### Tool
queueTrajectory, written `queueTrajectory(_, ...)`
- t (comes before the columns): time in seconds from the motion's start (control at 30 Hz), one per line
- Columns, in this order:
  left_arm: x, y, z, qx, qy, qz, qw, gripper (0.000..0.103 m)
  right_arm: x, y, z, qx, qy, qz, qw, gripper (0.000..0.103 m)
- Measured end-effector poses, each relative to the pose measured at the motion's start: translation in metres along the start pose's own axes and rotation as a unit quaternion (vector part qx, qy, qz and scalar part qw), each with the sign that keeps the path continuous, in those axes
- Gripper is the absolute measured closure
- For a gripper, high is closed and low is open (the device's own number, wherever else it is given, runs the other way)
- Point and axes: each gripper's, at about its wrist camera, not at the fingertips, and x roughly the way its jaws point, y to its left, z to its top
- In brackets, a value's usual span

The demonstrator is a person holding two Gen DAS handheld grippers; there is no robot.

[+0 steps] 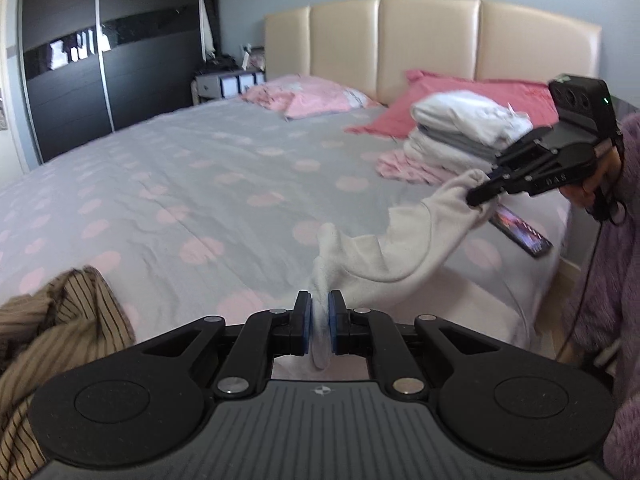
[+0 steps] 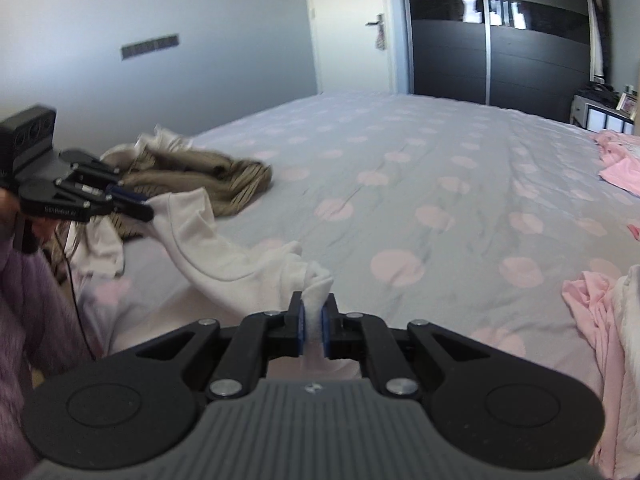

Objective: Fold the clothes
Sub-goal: 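Fold the collar end over toward the hem with both tools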

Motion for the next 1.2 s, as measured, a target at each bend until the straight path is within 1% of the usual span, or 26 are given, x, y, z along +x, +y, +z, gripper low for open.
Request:
queueTrajectory(0.13,0.012,-0.012,-0.019,0.020,0.055,-0.022,0.9980,0.096,0.011,0.006,-0.015,-0.034,0.051,0.012,0.998,0.093)
queueTrajectory(0.23,0.023,-0.017,-0.033,0.031,0.092,-0.030,0.9948,0.096,0.020,0.009,-0.024,-0.056,0.084,0.017,0.995,0.093)
queueTrajectory(0.33,0.031,-0.023,-0.044,0.051,0.121,-0.030,0.9909,0.096,0.029,0.013,-0.033,-0.077,0.115,0.021,0.990,0.093)
queueTrajectory(0.4,0.034,-0.027,-0.048,0.063,0.133,-0.026,0.9888,0.096,0.033,0.016,-0.038,-0.089,0.129,0.021,0.987,0.092)
queueTrajectory(0.47,0.034,-0.030,-0.048,0.071,0.135,-0.023,0.9880,0.096,0.037,0.020,-0.039,-0.099,0.135,0.020,0.986,0.091)
queueTrajectory(0.53,0.033,-0.032,-0.048,0.075,0.134,-0.021,0.9878,0.096,0.037,0.025,-0.039,-0.115,0.141,0.019,0.983,0.086)
queueTrajectory(0.57,0.032,-0.034,-0.047,0.079,0.133,-0.017,0.9878,0.094,0.037,0.029,-0.039,-0.124,0.146,0.017,0.981,0.086)
queueTrajectory(0.6,0.031,-0.035,-0.047,0.086,0.132,-0.010,0.9876,0.092,0.036,0.032,-0.038,-0.133,0.150,0.014,0.980,0.080)
queueTrajectory(0.63,0.030,-0.038,-0.046,0.093,0.128,-0.003,0.9874,0.089,0.035,0.035,-0.038,-0.141,0.154,0.010,0.978,0.068)
queueTrajectory(0.73,0.023,-0.049,-0.041,0.120,0.104,0.011,0.9872,0.075,0.030,0.042,-0.034,-0.152,0.152,-0.003,0.977,0.060)
queueTrajectory(0.77,0.020,-0.054,-0.040,0.132,0.092,0.011,0.9870,0.068,0.029,0.046,-0.033,-0.156,0.149,-0.004,0.976,0.059)
queueTrajectory(0.83,0.018,-0.065,-0.037,0.159,0.070,0.009,0.9847,0.060,0.028,0.056,-0.030,-0.173,0.137,0.000,0.975,0.054)
queueTrajectory(0.93,0.025,-0.083,-0.036,0.198,0.066,-0.001,0.9779,0.059,0.037,0.075,-0.028,-0.213,0.125,-0.003,0.969,0.053)
queueTrajectory(1.0,0.033,-0.092,-0.038,0.223,0.070,-0.006,0.9722,0.059,0.046,0.086,-0.028,-0.242,0.121,-0.017,0.962,0.052)
queueTrajectory(1.07,0.040,-0.102,-0.046,0.259,0.083,-0.009,0.9623,0.059,0.057,0.093,-0.030,-0.265,0.123,-0.027,0.956,0.052)
queueTrajectory(1.13,0.045,-0.111,-0.053,0.291,0.091,-0.015,0.9524,0.059,0.062,0.097,-0.030,-0.273,0.118,-0.021,0.955,0.053)
queueTrajectory(1.2,0.047,-0.115,-0.059,0.305,0.094,-0.019,0.9475,0.059,0.064,0.102,-0.030,-0.282,0.106,-0.010,0.953,0.053)
